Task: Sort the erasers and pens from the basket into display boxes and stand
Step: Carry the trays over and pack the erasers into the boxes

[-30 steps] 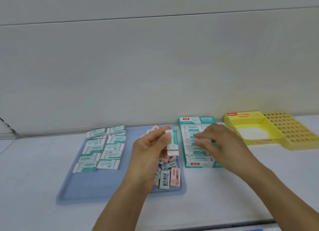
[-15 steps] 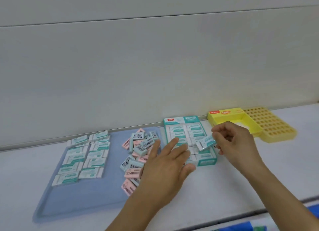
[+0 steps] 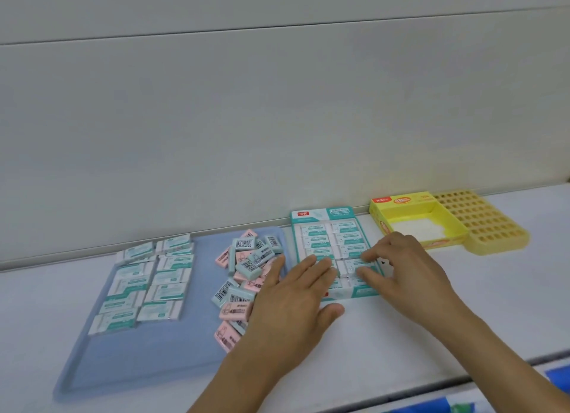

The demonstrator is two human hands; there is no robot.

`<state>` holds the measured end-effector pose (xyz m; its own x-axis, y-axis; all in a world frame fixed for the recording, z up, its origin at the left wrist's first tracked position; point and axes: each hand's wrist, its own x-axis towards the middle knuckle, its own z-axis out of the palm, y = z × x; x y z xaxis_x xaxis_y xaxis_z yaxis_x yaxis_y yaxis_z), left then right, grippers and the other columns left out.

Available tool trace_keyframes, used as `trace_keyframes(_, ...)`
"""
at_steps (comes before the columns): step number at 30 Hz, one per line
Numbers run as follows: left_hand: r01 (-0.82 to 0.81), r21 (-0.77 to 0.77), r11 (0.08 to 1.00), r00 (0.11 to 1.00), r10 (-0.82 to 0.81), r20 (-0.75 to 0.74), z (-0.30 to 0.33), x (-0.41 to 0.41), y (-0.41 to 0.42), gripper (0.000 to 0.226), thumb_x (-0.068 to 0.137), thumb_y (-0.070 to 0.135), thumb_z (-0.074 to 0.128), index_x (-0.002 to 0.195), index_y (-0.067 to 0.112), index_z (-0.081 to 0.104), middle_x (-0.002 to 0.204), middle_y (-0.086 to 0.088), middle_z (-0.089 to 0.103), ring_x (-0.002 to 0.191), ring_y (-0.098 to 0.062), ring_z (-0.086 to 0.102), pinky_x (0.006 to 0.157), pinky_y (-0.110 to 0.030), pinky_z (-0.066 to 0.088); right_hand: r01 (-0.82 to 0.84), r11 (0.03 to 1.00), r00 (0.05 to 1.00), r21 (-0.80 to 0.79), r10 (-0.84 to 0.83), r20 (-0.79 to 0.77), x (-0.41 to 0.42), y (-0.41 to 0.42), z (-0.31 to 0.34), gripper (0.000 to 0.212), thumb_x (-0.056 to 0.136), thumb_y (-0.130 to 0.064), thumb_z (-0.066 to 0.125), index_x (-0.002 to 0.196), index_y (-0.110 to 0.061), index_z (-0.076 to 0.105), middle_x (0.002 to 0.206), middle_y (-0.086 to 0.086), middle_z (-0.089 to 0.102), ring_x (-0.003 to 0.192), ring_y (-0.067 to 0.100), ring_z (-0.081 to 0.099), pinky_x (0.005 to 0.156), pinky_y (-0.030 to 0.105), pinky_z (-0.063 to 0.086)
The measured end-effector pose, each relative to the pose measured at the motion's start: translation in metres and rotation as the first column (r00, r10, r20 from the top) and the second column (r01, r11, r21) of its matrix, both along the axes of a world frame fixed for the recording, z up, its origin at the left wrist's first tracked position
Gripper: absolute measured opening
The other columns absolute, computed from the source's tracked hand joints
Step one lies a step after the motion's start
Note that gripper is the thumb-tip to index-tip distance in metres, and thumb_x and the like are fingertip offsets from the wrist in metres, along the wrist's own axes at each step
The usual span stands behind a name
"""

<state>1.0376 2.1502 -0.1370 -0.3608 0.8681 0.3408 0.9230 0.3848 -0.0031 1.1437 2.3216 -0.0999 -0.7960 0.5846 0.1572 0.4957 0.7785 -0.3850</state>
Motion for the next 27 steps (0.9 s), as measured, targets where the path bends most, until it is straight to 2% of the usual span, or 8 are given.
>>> trace_keyframes(8,0.013,-0.028,1.0,0.997,-0.011,0.077,0.003,0.002,0.0,0.056,0.087,0.056,0.034,0.123,0.026,0.065,0.13,0.01,0.063,0.122,-0.011,0.058,0.104,-0.05,0.033,-0.102,0.944,0.983,0.315,0.047,0.178,-0.008,-0.005,0.01,0.024,0.09,-0.044,0.057,0.094,-0.028,0.074,0.098,-0.006,0.054,0.099,0.018,0.046,0.069,0.031,0.036)
trace_keyframes(11,0.005,0.134,0.991,0.993,-0.021,0.115,0.012,0.002,-0.007,0.048,0.09,0.051,0.04,0.123,0.025,0.064,0.13,0.01,0.062,0.124,-0.009,0.054,0.112,-0.05,0.031,-0.114,0.903,0.993,0.413,0.101,0.053,-0.016,-0.01,0.007,0.018,0.076,-0.032,0.076,0.088,-0.019,0.076,0.095,0.005,0.064,0.088,0.031,0.058,0.066,0.039,0.046)
trace_keyframes(14,-0.08,0.362,0.929,0.983,0.014,0.18,0.024,-0.011,-0.037,0.034,0.093,0.038,0.047,0.119,0.026,0.064,0.121,0.01,0.064,0.115,-0.008,0.055,0.112,-0.041,0.027,-0.209,0.912,0.952,0.353,0.271,-0.138,-0.038,-0.038,0.007,0.029,0.081,-0.035,0.061,0.1,-0.018,0.074,0.105,0.007,0.068,0.092,0.032,0.066,0.073,0.042,0.051)
trace_keyframes(17,-0.236,0.425,0.874,0.967,0.169,0.189,0.021,-0.033,-0.092,0.029,0.093,0.033,0.048,0.118,0.027,0.061,0.117,0.009,0.066,0.112,-0.008,0.055,0.108,-0.041,0.029,-0.414,0.859,0.856,0.3,0.48,-0.194,-0.069,-0.082,0.009,0.038,0.085,-0.041,0.046,0.107,-0.021,0.07,0.108,0.001,0.068,0.098,0.026,0.065,0.079,0.042,0.051)
trace_keyframes(20,-0.468,0.328,0.821,0.881,0.407,0.239,0.012,-0.052,-0.153,0.039,0.09,0.038,0.047,0.119,0.019,0.065,0.119,0.001,0.067,0.11,-0.019,0.061,0.099,-0.049,0.044,-0.598,0.747,0.741,0.292,0.654,-0.156,-0.101,-0.13,0.011,0.033,0.084,-0.041,0.047,0.098,-0.025,0.072,0.095,-0.003,0.066,0.091,0.023,0.062,0.073,0.037,0.047)
trace_keyframes(22,-0.597,0.178,0.782,0.794,0.544,0.272,0.003,-0.061,-0.186,0.05,0.086,0.043,0.045,0.119,0.014,0.067,0.121,-0.004,0.067,0.107,-0.025,0.064,0.094,-0.052,0.049,-0.693,0.681,0.686,0.237,0.724,-0.072,-0.121,-0.16,0.013,0.032,0.089,-0.043,0.05,0.102,-0.024,0.071,0.098,-0.001,0.064,0.099,0.024,0.056,0.08,0.038,0.04)
trace_keyframes(24,-0.649,0.06,0.758,0.739,0.609,0.288,0.0,-0.064,-0.207,0.055,0.082,0.047,0.044,0.117,0.013,0.069,0.121,-0.005,0.067,0.107,-0.025,0.065,0.096,-0.05,0.05,-0.739,0.654,0.67,0.162,0.74,0.065,-0.136,-0.182,0.012,0.035,0.093,-0.047,0.05,0.115,-0.024,0.066,0.112,0.0,0.059,0.113,0.022,0.047,0.089,0.037,0.031)
trace_keyframes(27,-0.629,0.03,0.777,0.754,0.601,0.265,0.006,-0.064,-0.216,0.051,0.077,0.046,0.046,0.104,0.014,0.075,0.107,-0.004,0.073,0.093,-0.025,0.069,0.087,-0.04,0.055,-0.733,0.656,0.68,0.18,0.704,0.202,-0.148,-0.202,0.014,0.039,0.09,-0.048,0.054,0.112,-0.016,0.062,0.115,0.005,0.058,0.113,0.024,0.045,0.085,0.035,0.031)
